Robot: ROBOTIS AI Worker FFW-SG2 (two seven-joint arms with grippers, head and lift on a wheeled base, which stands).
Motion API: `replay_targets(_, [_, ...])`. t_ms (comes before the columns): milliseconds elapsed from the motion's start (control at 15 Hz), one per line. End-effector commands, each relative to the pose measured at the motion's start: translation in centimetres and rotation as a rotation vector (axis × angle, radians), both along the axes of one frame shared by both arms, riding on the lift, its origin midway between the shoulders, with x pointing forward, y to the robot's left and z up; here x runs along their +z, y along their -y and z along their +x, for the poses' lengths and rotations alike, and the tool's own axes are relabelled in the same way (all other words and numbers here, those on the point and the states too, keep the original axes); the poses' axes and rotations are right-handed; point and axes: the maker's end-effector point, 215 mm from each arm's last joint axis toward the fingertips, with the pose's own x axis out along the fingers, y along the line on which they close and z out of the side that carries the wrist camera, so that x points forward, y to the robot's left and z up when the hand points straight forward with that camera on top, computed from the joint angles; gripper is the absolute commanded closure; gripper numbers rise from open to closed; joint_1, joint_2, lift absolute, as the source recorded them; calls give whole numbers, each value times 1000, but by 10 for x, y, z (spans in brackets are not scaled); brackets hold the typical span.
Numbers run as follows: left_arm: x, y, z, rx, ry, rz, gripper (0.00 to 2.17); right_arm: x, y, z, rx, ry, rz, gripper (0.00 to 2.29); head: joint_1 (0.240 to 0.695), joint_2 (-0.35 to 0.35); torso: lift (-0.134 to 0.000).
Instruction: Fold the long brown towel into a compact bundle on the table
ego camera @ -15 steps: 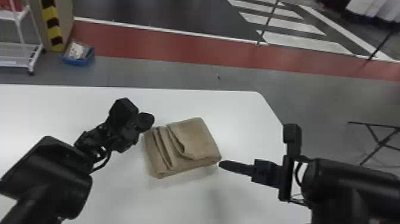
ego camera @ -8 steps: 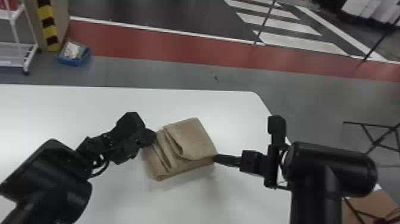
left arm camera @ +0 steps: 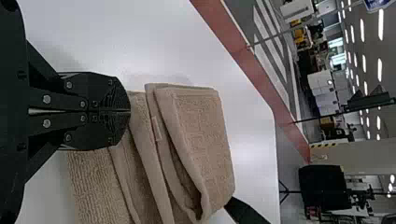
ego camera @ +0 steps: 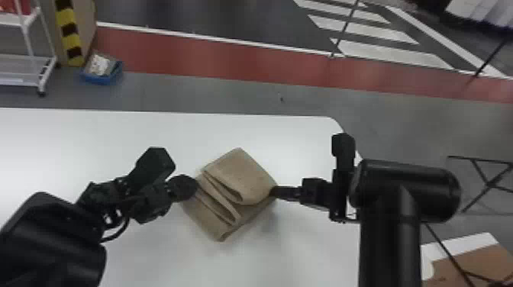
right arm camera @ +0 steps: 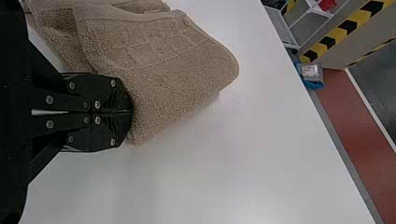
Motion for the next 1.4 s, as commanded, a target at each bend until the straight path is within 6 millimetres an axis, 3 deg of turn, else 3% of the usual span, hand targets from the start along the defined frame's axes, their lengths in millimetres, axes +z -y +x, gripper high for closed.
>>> replay_targets(0, [12,-6,-13,13,-16,-25,2064,-2,-5,12,21,9,-24,2192,695,-312,-125])
replay_targets(400, [5,-8,-53,-27,-85,-44,2064,1,-9,41,54,57,-64,2192,695,-296,-125])
replay_targets(867, [40,-26,-54,13,-37,-84,2064,15,-26,72,134,184,-98,2192,695,-270,-125])
replay_targets(1067, [50,-41,-56,45,-20,-97,2064,8,-40,82,181,201,-113,2192,695,-245,-125])
replay_targets(1333, [61,-81,-56,120,-13,-128,2064,5,-59,107,261,296,-140,2192,695,-199,-125])
